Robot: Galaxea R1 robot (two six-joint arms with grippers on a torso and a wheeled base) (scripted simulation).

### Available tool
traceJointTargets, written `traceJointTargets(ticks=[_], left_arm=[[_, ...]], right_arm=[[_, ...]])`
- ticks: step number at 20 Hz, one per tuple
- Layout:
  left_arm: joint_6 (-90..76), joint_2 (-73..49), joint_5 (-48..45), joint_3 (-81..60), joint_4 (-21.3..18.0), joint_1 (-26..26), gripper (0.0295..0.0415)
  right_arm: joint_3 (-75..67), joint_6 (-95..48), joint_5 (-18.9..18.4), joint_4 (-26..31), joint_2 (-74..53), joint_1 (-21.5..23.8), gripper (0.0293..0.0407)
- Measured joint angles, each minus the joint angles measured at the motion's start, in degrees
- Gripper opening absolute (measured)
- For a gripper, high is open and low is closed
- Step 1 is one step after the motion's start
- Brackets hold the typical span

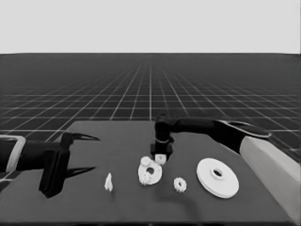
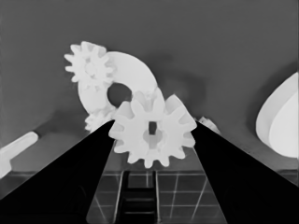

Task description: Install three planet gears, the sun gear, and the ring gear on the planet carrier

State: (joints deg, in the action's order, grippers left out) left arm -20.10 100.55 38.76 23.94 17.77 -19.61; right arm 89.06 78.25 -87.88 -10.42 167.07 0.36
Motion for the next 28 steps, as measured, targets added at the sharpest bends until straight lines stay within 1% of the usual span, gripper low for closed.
traceJointTargets(ticks=[2, 3, 4, 5, 7, 12, 13, 14, 15, 17, 22, 23, 24, 25, 28], left_arm=[[0.00, 0.00, 0.00, 0.00, 0.00, 0.00, 0.0385], [0.00, 0.00, 0.00, 0.00, 0.00, 0.00, 0.0385], [0.00, 0.00, 0.00, 0.00, 0.00, 0.00, 0.0385], [0.00, 0.00, 0.00, 0.00, 0.00, 0.00, 0.0385], [0.00, 0.00, 0.00, 0.00, 0.00, 0.00, 0.0385], [0.00, 0.00, 0.00, 0.00, 0.00, 0.00, 0.0385], [0.00, 0.00, 0.00, 0.00, 0.00, 0.00, 0.0385], [0.00, 0.00, 0.00, 0.00, 0.00, 0.00, 0.0385], [0.00, 0.00, 0.00, 0.00, 0.00, 0.00, 0.0385], [0.00, 0.00, 0.00, 0.00, 0.00, 0.00, 0.0385], [0.00, 0.00, 0.00, 0.00, 0.00, 0.00, 0.0385], [0.00, 0.00, 0.00, 0.00, 0.00, 0.00, 0.0385], [0.00, 0.00, 0.00, 0.00, 0.00, 0.00, 0.0385], [0.00, 0.00, 0.00, 0.00, 0.00, 0.00, 0.0385], [0.00, 0.00, 0.00, 0.00, 0.00, 0.00, 0.0385]], right_arm=[[-0.14, 0.17, -0.03, -0.02, 0.00, 0.00, 0.0312], [1.52, -0.89, 0.93, -3.64, 0.46, -3.44, 0.0312], [2.95, -1.74, 1.68, -5.72, 0.83, -5.92, 0.0312], [3.98, -2.34, 2.19, -6.88, 1.11, -7.26, 0.0312], [5.02, -2.94, 2.73, -7.92, 1.43, -8.36, 0.0312], [5.54, -3.23, 3.01, -8.44, 1.57, -8.88, 0.0312], [5.56, -3.23, 3.02, -8.46, 1.57, -8.89, 0.0344], [5.57, -3.24, 3.03, -8.47, 1.57, -8.90, 0.0371], [5.57, -3.24, 3.03, -8.47, 1.57, -8.91, 0.0381], [5.58, -3.24, 3.03, -8.48, 1.57, -8.91, 0.0384], [5.58, -3.24, 3.03, -8.48, 1.57, -8.91, 0.0385], [2.36, -1.35, 1.40, -5.35, 0.61, -5.83, 0.0385], [0.91, -0.46, 0.68, -3.25, 0.25, -3.34, 0.0385], [0.30, -0.08, 0.34, -1.95, 0.11, -1.89, 0.0385], [-0.16, 0.23, 0.02, -0.42, 0.01, -0.33, 0.0385]])
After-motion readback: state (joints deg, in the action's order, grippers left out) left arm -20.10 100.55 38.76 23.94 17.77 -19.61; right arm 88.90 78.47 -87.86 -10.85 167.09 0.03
